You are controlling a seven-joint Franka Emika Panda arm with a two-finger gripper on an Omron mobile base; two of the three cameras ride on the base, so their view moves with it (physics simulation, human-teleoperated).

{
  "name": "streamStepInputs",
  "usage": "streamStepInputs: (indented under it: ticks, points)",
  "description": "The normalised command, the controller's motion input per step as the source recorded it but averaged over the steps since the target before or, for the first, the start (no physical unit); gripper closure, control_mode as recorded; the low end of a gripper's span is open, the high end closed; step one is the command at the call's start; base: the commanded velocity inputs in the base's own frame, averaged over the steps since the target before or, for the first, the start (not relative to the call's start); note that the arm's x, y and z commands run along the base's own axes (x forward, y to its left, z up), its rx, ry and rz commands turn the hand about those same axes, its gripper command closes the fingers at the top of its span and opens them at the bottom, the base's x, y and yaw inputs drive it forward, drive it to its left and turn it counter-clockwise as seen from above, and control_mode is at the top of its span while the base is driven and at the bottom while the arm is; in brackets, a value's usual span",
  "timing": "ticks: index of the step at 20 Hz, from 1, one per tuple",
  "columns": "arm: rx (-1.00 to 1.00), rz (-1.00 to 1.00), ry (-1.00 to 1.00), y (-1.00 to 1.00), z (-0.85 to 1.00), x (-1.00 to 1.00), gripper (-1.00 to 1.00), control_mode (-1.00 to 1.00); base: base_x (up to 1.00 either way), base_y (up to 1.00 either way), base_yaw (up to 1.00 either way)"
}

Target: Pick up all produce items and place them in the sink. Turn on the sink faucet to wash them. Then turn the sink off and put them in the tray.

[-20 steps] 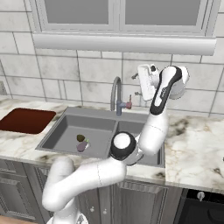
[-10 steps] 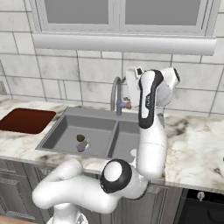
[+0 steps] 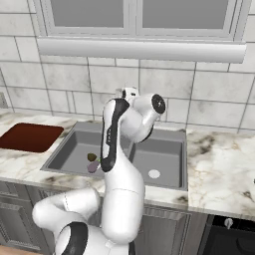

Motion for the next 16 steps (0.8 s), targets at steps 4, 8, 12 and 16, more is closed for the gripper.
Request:
streamStepInputs:
  ticks: [4, 8, 12, 16]
  points:
    - [-0.08, -0.27, 0.07, 0.88, 0.11, -0.5, -1.0, -1.0, 0.0, 0.0, 0.0]
    - [-0.08, -0.26, 0.12, 0.88, 0.1, -0.39, -1.0, -1.0, 0.0, 0.0, 0.0]
    - [-0.08, -0.25, 0.13, 0.79, 0.02, -0.26, -1.0, -1.0, 0.0, 0.0, 0.0]
    - [-0.03, -0.25, 0.09, 0.57, 0.0, -0.14, -1.0, -1.0, 0.0, 0.0, 0.0]
